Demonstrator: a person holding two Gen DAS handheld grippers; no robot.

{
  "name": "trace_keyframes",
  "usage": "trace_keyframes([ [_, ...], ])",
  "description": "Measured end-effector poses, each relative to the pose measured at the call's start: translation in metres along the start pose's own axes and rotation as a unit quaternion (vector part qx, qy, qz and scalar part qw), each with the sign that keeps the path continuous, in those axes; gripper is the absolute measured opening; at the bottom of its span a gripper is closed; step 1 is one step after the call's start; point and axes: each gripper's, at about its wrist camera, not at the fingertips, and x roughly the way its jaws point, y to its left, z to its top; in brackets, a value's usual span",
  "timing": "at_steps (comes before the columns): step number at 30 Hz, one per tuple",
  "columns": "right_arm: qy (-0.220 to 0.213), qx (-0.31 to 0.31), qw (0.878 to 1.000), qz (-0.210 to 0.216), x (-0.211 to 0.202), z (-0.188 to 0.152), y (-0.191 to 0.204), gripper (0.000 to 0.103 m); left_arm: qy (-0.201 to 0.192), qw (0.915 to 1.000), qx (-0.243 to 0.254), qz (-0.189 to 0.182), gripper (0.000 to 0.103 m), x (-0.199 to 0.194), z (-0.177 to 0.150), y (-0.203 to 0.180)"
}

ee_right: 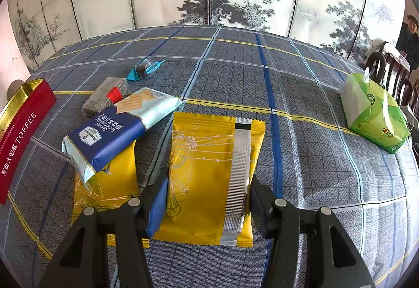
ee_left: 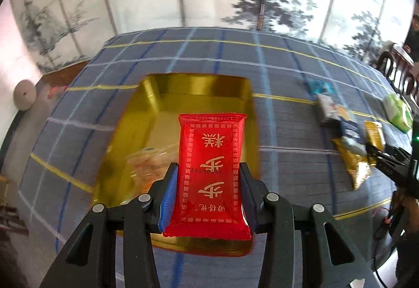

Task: Organize snacks
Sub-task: 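Lift the red packet and carry it over the gold tin with the left tool, then lower the red packet into the gold tin and open the left tool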

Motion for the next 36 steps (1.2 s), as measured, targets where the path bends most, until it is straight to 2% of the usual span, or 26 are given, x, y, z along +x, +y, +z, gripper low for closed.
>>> trace_keyframes([
  [6, 0.0, 0.0, 1.0, 0.0, 0.0, 0.0, 0.0, 0.056, 0.012, 0.9994, -0.018, 0.028, 0.04, 0.006, -0.008, 0.032],
  [11, 0.0, 0.0, 1.0, -0.001, 0.0, 0.0, 0.0, 0.056, 0.022, 0.9987, -0.025, 0.038, 0.04, 0.014, -0.013, 0.046],
  [25, 0.0, 0.0, 1.0, -0.002, 0.0, 0.0, 0.0, 0.056, 0.026, 0.998, -0.011, 0.057, 0.04, 0.031, -0.014, 0.055],
  [36, 0.0, -0.001, 1.0, -0.002, 0.0, 0.0, 0.001, 0.056, 0.029, 0.9979, -0.007, 0.057, 0.041, 0.033, -0.015, 0.054],
])
